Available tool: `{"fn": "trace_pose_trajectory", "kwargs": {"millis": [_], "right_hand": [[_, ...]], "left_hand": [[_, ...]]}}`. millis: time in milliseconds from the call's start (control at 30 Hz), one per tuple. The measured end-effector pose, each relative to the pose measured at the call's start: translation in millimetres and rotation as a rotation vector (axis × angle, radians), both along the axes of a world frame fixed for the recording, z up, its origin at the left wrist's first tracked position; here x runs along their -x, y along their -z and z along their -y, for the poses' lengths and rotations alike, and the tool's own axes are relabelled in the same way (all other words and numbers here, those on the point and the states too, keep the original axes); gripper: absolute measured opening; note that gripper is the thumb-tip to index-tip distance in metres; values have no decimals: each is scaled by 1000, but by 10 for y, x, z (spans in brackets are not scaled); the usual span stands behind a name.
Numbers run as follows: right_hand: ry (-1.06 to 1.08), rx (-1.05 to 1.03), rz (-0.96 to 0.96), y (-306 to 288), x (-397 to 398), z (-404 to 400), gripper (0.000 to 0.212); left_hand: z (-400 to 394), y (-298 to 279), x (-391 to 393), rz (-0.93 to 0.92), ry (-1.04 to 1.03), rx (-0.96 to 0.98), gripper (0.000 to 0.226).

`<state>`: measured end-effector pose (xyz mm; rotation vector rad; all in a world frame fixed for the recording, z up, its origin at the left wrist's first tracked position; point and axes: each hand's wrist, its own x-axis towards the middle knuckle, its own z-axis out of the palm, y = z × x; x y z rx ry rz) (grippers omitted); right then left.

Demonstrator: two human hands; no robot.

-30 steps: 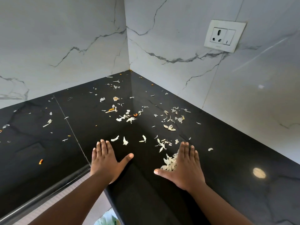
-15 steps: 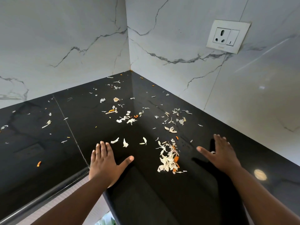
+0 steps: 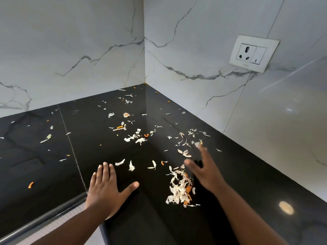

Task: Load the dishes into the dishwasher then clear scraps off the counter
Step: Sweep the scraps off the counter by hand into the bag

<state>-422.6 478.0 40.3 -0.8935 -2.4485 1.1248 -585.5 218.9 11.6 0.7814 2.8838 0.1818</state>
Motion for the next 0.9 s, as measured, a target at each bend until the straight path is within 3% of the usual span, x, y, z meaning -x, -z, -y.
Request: {"fn": "trace_pose_trajectory", "kwargs": {"millis": [133, 233, 400, 500, 600, 733, 833, 900], "right_hand": [[70, -227, 222, 16, -74, -749, 114], [79, -241, 365, 83, -19, -992, 122], [-391, -389, 364, 185, 127, -534, 120], [-571, -222, 249, 159, 203, -409, 107], [-397, -170, 60, 77, 488, -722, 101], [-52, -139, 81, -10, 879, -1404, 107], [-43, -100, 118, 186, 1070, -1643, 116], [-96, -173, 141, 293, 1219, -1614, 106]], "left_hand": [[-4, 13, -27, -1, 8, 29, 129], [-5, 14, -15, -9, 1, 38, 129], [-25, 4, 1, -20, -13, 31, 127], [-39, -6, 2, -19, -16, 27, 126], [-34, 11, -8, -14, -19, 22, 126], [-27, 29, -14, -17, -16, 15, 125], [-27, 38, -6, -20, -17, 26, 122], [-36, 45, 21, -23, -23, 29, 120]]}}
